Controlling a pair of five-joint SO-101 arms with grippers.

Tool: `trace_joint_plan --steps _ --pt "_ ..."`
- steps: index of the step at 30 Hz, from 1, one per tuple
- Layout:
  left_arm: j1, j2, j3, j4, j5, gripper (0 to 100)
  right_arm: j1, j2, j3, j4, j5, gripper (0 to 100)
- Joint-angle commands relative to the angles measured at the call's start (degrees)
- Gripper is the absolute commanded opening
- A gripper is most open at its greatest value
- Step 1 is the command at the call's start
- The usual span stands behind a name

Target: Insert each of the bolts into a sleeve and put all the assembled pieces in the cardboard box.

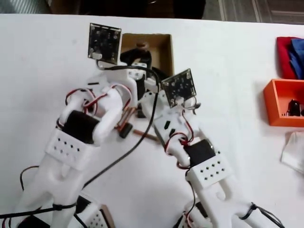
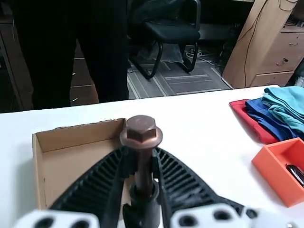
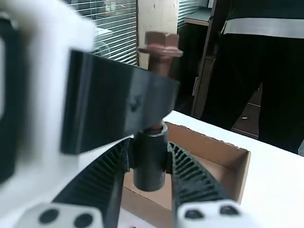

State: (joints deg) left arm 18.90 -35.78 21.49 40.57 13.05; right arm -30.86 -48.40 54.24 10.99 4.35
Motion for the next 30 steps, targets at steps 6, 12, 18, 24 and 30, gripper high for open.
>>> trace_joint_plan --steps 6,12,18,24,30 --pt "0.18 -0.88 -0.84 7.56 -0.09 5 0.04 -0.04 -3.52 -0.13 -0.35 2.2" --pt "-0.18 -0.88 -0.92 8.18 -0.09 12 0.04 -0.04 -3.52 -0.13 -0.35 2.2" --pt "-0.26 -3.52 -0.92 9.23 -0.44 12 0.04 -0.04 -3.52 -0.13 -0.35 2.2" --pt "-0.35 -10.02 -0.57 13.45 -0.62 12 0.04 0.04 -3.52 -0.13 -0.35 2.2" --pt "-0.35 -11.87 -0.4 17.41 -2.37 12 0.04 0.04 -3.52 -0.13 -0.35 2.2"
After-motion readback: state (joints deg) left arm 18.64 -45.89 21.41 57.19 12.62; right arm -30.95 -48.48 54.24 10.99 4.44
